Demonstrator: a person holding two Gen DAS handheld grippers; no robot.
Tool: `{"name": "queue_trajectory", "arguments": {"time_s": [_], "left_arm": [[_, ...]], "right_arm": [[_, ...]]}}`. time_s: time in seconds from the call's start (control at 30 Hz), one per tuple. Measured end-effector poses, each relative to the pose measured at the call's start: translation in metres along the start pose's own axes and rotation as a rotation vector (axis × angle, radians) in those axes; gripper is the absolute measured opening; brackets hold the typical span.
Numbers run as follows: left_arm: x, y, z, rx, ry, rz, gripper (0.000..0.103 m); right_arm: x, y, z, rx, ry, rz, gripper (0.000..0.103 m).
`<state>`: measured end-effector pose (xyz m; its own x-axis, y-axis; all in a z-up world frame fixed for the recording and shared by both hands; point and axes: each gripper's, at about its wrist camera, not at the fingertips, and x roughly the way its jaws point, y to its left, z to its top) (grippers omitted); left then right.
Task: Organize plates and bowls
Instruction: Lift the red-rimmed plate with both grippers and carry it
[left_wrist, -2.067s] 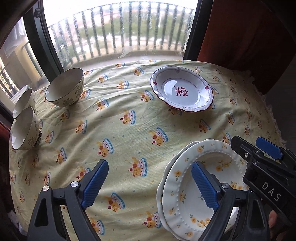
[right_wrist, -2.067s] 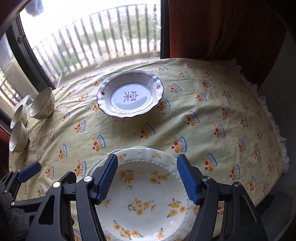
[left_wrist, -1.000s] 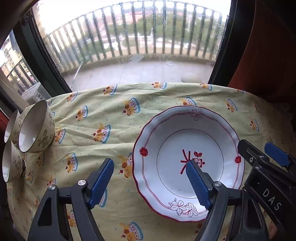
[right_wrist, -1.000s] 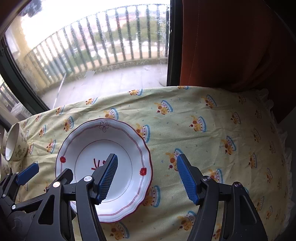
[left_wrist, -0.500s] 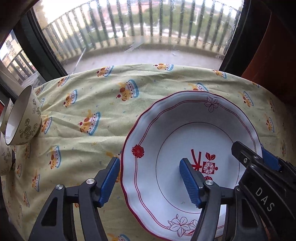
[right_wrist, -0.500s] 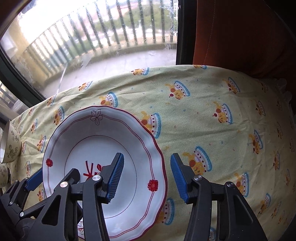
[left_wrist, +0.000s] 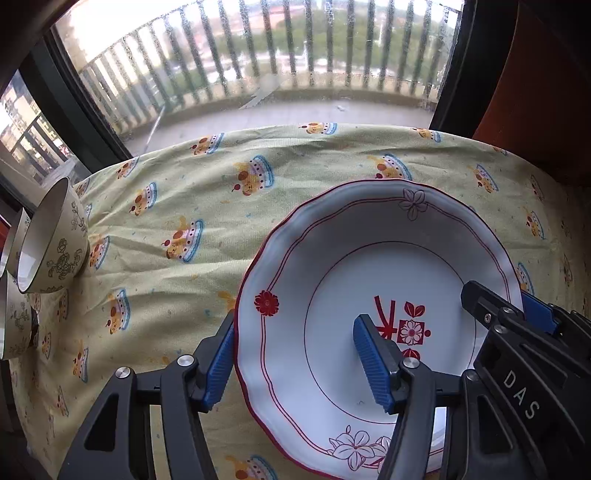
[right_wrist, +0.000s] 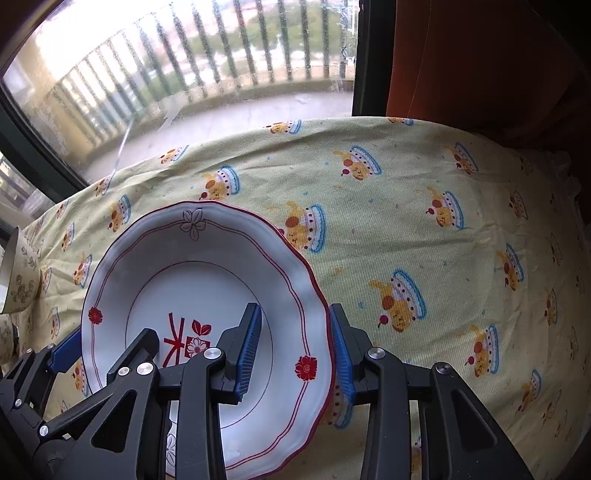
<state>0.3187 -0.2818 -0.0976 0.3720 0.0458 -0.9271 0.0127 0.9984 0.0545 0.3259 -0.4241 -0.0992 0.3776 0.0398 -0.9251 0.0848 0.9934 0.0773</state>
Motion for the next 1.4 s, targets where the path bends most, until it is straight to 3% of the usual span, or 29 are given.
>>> {"name": "queue_trajectory", "arguments": {"time_s": [0.27,0.43,0.93,1.4], "left_arm": [[-0.009,0.014,-0.021,0.006,0.013,-0.024,0.063],[-0.012,0.023,-0.019,-0.023,0.019,-0.083,0.063],[-0.014,0.017,-0.018,-0.023,0.005,-0.029,0.061],[-0.068,0.035,-0.024,-0.017,-0.076,-0.038,0.061]], "right_arm": [[-0.011,0.008,-0.025,-0.028,0.025,0.031,0.041],[-0.014,0.013,-0.034,-0.095,0.044,0.038,0.04],[-0.007,0.017,-0.025,-0.076,0.035,0.024,0.042],[-0.061,0.031,-0.033,-0.071,-0.049,0.026,0.043]]}}
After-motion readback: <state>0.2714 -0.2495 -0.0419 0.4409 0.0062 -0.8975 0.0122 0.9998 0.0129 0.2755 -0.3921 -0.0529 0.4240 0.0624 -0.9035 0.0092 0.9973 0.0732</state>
